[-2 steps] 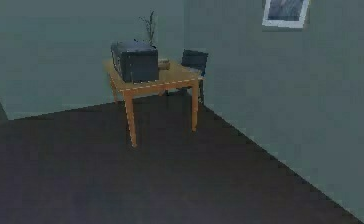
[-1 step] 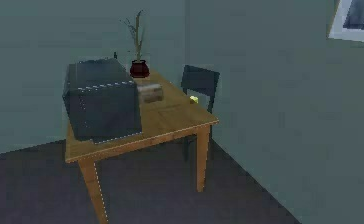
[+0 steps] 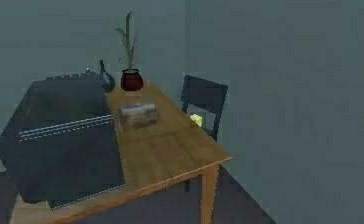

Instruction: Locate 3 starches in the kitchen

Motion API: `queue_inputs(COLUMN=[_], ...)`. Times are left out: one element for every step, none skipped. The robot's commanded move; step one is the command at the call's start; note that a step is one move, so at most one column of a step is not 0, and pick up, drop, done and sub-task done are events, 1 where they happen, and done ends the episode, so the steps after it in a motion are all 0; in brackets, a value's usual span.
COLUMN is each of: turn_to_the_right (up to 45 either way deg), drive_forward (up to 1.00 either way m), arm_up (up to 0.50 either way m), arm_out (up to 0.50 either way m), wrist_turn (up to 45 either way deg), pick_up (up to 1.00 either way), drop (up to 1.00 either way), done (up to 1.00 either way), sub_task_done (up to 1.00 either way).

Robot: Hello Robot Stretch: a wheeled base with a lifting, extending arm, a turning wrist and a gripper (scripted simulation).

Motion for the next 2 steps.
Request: queue_inputs(turn_to_the_right=[-12.0,0.0], drive_forward=[0.0,0.0], arm_up=[0.0,0.0], arm_out=[0.0,0.0], wrist_turn=[0.0,0.0], pick_up=[0.0,0.0], drop=[0.0,0.0], done=[0.0,1.0], sub_task_done=[0.0,0.0])
